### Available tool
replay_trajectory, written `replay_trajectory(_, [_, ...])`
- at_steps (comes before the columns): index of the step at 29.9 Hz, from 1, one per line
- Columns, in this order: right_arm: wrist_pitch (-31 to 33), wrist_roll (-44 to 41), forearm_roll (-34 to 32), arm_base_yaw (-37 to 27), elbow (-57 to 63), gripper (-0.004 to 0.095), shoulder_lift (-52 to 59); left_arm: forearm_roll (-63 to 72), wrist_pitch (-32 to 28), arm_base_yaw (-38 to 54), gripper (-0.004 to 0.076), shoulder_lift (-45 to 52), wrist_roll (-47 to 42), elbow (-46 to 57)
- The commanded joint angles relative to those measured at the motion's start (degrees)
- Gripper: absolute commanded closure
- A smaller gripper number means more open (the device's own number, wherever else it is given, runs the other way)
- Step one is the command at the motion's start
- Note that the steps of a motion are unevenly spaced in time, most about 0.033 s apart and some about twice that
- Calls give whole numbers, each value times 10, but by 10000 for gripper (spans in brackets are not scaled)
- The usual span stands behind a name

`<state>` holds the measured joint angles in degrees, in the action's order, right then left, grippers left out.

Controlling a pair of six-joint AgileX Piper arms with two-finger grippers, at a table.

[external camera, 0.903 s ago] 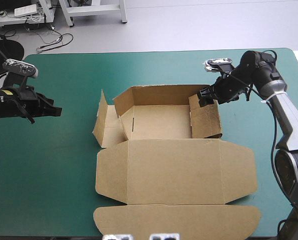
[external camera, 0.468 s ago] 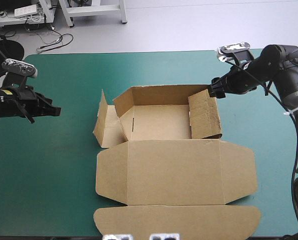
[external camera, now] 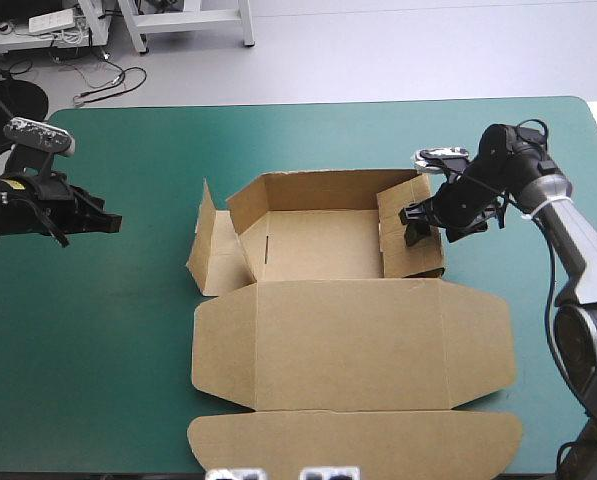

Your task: Fold the box

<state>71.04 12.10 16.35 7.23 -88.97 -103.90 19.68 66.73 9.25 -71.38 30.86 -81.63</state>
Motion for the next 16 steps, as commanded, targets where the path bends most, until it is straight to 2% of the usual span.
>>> replay_trajectory(1, [6,5,45,2,-10,258,0,21,-24,0,734,10,-5,-17])
replay_trajectory(4, [6,9,50,2,-10,414,-16,24,-24,0,734,10,-5,-17])
replay_trajectory(7, [6,20,54,2,-10,657,-18,25,-24,0,734,10,-5,-17])
replay_trajectory(8, [6,30,59,2,-10,771,-18,26,-24,0,734,10,-5,-17])
replay_trajectory(10, [6,46,74,2,-10,912,-18,26,-25,0,734,10,-5,-17])
replay_trajectory(16, [6,86,138,-16,-10,928,3,26,-25,0,734,10,-8,-17])
